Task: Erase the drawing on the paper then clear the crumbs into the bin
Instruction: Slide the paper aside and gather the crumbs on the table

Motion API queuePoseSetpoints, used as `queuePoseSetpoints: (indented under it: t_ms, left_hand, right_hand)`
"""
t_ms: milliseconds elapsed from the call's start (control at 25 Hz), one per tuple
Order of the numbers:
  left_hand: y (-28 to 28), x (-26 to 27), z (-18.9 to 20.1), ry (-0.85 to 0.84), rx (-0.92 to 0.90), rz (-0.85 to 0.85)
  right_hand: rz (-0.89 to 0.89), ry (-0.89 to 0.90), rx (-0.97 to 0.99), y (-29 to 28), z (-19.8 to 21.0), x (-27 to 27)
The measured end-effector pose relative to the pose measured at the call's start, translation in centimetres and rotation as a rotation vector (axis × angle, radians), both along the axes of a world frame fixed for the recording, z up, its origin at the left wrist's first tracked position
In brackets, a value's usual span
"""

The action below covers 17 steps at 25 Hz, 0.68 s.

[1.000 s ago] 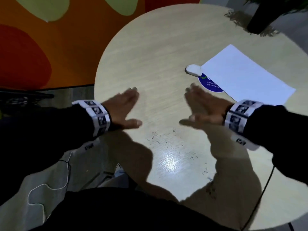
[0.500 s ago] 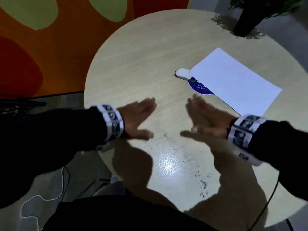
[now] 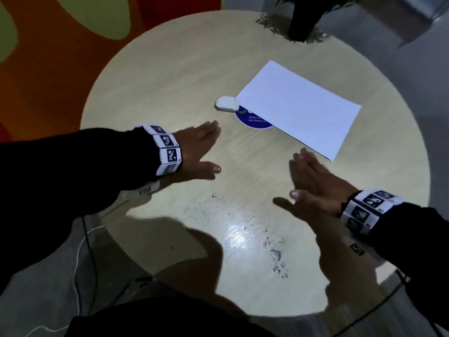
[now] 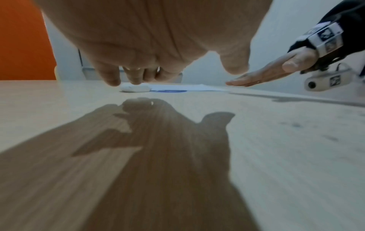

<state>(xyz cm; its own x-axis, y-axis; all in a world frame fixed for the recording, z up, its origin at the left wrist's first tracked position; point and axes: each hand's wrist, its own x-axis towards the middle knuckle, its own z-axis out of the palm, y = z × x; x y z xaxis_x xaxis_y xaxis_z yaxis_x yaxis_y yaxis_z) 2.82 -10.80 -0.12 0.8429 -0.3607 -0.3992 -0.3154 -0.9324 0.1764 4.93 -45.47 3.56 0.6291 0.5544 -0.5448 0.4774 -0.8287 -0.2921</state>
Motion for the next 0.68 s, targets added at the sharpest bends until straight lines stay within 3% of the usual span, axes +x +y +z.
queuePoseSetpoints:
  t_ms: [40,120,320,440,520,560,680]
  left_hand:
    - [0.2,0.8,-0.4,0.008,0.032,0.025]
    - [-0.3,0.4,-1.7,0.034,0.072,-0.058]
    - [-5.3,-5.2,-0.5,0.233,0.050,-0.541]
    - [-5.4,-2.2,0.9,0.115,0.012,-0.349]
    - [-4.8,0.4,0.9,0.068,0.056,-0.196]
    - [-4.9,0.9,0.7,0.067,0.080,-0.191]
    - [-6.4,-1.1,0.0,0.152,0.117,-0.368]
  right_hand:
    - [-0.080,-0.020,-0.047,-1.5,0.1,0.4]
    - [-0.069,0.002,-0.085,-2.6,-0.5,-1.1]
    - [0.184,0.108,0.019,-0.2,-0.8,-9.3]
    - [-0.115,0.036,0.083,-3.4,-1.1,-7.3]
    - [-0.394,-0.028,-0.019,-6.4,-1.1,-5.3]
    - [-0.451,-0.033,-0.075,-7.4,-1.1,-5.2]
    - [-0.298,0.015,-0.042,-6.0,-1.8,-8.5]
